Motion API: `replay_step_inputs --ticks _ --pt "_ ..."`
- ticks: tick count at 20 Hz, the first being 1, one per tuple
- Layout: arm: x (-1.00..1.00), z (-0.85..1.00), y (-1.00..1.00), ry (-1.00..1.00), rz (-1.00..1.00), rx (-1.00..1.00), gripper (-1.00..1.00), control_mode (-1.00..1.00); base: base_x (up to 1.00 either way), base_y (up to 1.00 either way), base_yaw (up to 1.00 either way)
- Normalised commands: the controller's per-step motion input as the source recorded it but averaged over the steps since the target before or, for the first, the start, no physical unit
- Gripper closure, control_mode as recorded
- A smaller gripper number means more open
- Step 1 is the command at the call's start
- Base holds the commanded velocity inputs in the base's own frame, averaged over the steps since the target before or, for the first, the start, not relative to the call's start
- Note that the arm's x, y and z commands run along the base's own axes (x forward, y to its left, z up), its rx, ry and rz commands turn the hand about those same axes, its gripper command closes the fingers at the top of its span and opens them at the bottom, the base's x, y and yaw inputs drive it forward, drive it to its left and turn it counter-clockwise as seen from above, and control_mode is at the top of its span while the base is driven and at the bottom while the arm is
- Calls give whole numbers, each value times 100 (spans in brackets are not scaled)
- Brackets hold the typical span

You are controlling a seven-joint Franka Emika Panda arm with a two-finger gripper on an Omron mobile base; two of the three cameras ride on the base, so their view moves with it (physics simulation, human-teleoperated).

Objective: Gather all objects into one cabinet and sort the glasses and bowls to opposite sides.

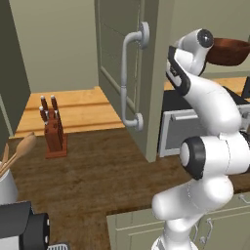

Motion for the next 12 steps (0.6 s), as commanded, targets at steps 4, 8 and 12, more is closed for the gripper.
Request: replay_step_inputs --ticks 4,8,12 --pt "-100 0 -42 0 -13 0 -100 -100 0 0 0" --pt "-100 0 -35 0 -12 0 -100 -100 0 0 0" --pt "-100 0 -29 0 -8 0 -100 -100 0 0 0"
